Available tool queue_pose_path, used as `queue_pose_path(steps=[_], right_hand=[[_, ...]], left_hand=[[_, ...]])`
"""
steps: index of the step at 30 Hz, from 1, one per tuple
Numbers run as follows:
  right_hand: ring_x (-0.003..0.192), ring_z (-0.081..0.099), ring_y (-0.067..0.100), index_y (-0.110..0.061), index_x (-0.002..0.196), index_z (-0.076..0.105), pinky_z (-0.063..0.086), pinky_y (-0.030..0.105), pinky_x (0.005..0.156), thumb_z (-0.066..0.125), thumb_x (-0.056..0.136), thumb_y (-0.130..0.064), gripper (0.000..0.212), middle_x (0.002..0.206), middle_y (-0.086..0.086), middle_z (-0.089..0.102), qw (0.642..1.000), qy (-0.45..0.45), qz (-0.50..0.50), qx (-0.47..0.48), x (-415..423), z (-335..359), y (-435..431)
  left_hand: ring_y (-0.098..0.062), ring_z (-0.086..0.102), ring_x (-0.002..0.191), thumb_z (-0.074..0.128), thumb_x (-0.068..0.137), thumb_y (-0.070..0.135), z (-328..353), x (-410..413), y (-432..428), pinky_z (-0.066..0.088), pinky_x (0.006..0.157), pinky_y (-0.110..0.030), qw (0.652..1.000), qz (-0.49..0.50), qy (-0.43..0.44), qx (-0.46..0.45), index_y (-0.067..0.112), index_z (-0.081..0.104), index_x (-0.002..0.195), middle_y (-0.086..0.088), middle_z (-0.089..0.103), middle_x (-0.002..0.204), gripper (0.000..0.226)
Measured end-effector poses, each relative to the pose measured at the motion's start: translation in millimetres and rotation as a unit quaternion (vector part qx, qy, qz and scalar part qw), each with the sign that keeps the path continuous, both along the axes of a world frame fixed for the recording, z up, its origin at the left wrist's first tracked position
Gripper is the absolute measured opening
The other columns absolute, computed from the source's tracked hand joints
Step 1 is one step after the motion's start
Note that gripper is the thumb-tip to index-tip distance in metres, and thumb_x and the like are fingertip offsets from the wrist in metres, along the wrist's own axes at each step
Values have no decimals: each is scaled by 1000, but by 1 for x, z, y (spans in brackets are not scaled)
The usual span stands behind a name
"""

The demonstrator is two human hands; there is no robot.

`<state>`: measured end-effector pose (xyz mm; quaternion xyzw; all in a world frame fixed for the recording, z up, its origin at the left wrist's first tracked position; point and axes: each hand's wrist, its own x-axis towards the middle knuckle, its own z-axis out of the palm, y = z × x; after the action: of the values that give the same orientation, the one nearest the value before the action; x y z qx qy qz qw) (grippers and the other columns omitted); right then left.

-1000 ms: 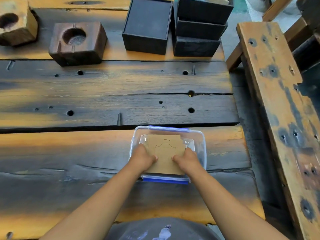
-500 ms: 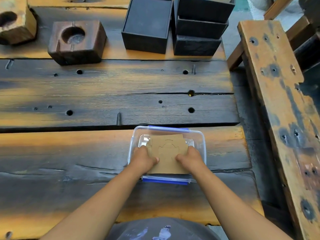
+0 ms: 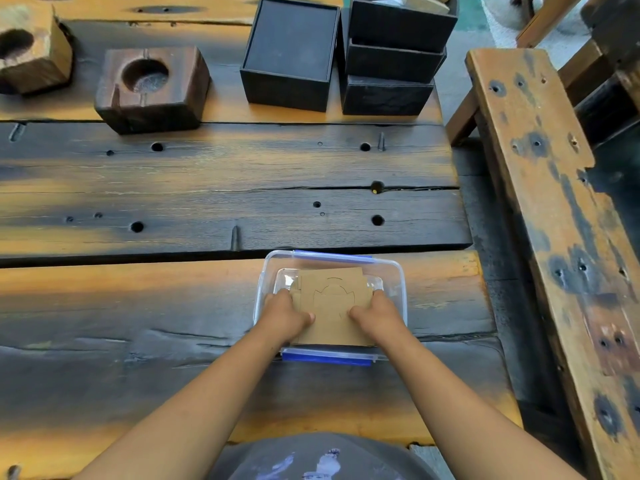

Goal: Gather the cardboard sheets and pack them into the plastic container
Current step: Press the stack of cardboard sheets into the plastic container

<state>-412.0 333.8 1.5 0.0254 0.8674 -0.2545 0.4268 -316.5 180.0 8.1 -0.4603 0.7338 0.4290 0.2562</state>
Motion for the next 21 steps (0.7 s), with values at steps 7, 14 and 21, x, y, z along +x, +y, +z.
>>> queue_pose_path(steps=[7, 14, 21], right_hand=[[103, 59, 24, -10, 121, 51, 49, 36, 89, 60, 86, -27, 40, 114, 6, 62, 1000, 15, -7, -1, 2, 25, 9], [94, 55, 20, -16, 120, 52, 43, 33, 78, 60, 85, -27, 37, 105, 2, 56, 996, 79, -34, 6, 37, 52, 2], [107, 60, 28, -12, 117, 61, 40, 27, 77, 64, 84, -32, 39, 116, 9, 65, 981, 169, -94, 31, 93, 74, 22]], left_hand=[[-26, 59, 108, 67, 84, 21, 24, 10, -5, 46, 78, -27, 995, 0, 95, 15, 12, 46, 135, -10, 50, 136, 56], [0, 56, 79, 66, 83, 17, 28, 38, -28, 30, 54, -8, 981, -62, 186, 9, 26, 57, 118, 7, 59, 107, 37], [-24, 58, 112, 65, 87, 19, 51, 43, -6, 44, 94, -26, 959, -220, 175, 15, 13, 51, 136, -8, 58, 129, 50]])
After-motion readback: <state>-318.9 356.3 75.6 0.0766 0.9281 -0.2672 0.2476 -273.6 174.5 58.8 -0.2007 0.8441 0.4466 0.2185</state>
